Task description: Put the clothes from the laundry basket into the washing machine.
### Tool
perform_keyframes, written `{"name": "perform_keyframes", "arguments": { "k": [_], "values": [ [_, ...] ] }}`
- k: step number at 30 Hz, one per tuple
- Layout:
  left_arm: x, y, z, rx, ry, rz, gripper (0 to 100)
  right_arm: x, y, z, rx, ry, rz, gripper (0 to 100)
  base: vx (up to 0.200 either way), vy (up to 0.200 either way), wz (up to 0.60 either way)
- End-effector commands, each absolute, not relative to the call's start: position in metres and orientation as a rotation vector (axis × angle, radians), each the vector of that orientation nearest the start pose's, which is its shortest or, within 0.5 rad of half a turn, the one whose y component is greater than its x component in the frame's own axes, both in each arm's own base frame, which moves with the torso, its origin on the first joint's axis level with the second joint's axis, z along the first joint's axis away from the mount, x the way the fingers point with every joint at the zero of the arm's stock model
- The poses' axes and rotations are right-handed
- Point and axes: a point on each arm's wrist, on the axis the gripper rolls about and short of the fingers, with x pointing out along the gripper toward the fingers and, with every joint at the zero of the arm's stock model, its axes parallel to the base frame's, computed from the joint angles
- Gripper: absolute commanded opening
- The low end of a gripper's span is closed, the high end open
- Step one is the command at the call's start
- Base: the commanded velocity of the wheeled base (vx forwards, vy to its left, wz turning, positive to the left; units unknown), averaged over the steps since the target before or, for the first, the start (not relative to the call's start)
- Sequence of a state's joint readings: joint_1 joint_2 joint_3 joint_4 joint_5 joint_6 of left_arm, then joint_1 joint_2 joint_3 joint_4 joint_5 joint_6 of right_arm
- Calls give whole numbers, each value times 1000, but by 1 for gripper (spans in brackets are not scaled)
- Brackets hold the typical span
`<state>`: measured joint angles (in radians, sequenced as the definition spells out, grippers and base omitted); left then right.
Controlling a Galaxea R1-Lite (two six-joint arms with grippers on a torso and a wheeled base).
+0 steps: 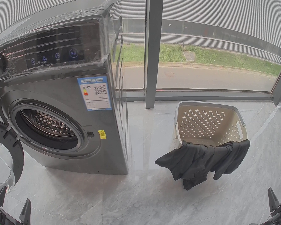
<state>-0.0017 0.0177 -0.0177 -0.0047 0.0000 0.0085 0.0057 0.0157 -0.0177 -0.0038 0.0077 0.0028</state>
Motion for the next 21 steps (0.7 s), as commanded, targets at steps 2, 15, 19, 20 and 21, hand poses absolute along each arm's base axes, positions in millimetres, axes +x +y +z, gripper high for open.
{"name": "perform_keyframes", "arguments": {
  "k": [2, 15, 19, 20, 21],
  "values": [
    [-23, 0, 76, 9, -6, -2, 100, -23, 0, 76, 3, -5, 14, 100, 0, -200, 0],
    [-23, 0, 76, 9, -6, -2, 100, -23, 0, 76, 3, -5, 14, 100, 0, -169, 0],
    [-23, 0, 76, 9, -6, -3, 100, -23, 0, 76, 3, -5, 14, 100, 0, 0, 0],
    [-23, 0, 76, 9, -6, -3, 100, -23, 0, 76, 3, -5, 14, 100, 0, 0, 0],
    [-23, 0, 76, 9, -6, -3, 100, -23, 0, 76, 3, -5, 14, 100, 0, 0, 0]
  ]
}}
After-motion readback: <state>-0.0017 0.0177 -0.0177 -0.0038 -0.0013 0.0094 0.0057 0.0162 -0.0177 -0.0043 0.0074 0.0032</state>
